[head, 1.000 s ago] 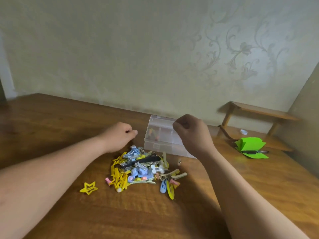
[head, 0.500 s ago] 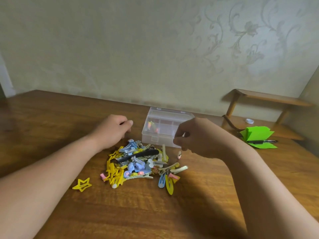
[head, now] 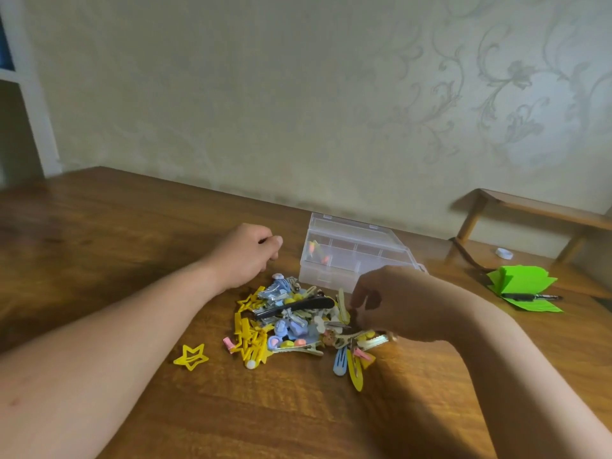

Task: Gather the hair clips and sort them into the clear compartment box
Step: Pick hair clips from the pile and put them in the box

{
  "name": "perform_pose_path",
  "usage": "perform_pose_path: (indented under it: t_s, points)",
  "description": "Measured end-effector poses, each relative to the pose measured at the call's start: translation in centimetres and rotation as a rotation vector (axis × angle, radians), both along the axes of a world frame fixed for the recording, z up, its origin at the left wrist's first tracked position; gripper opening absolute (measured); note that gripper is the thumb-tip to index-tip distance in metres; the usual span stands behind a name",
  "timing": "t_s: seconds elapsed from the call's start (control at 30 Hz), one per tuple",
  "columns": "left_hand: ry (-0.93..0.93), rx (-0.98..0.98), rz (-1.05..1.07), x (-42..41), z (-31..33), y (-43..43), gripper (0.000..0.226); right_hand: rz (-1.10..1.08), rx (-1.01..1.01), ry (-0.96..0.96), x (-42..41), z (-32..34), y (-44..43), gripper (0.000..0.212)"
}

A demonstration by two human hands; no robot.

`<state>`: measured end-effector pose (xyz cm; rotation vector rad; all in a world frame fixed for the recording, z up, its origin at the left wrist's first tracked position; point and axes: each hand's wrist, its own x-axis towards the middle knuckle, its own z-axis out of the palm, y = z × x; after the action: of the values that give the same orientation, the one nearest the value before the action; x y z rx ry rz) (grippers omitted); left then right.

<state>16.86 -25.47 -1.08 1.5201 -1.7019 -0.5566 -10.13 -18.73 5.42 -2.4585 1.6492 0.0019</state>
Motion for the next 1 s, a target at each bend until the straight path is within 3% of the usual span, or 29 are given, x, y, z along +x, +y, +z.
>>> perform_pose_path:
  t_s: [0.13, 0.27, 0.5, 0.8, 1.0]
  points:
    - [-0.006, -0.001, -0.003, -0.2, 0.1, 0.1, 0.040, -0.027, 0.040, 0.017, -0.2, -0.1, -0.2, 0.005]
    - [0.001, 0.000, -0.014, -0.3, 0.2, 0.2, 0.040, -0.026, 0.077, 0.028, -0.6, 0.2, -0.1, 0.010]
    - [-0.002, -0.028, 0.007, -0.3, -0.3, -0.5, 0.046, -0.174, -0.220, -0.464, 1.8, 2.3, -4.9, 0.010]
    - [-0.002, -0.023, 0.000, 0.0, -0.6, -0.6, 0.047, -0.311, 0.038, -0.300, 6.3, 0.6, -13.4, 0.020]
    - [-0.032, -0.035, 0.016, -0.2, -0.2, -0.4, 0.048, -0.321, -0.180, -0.502, 4.6, 0.7, -9.8, 0.016]
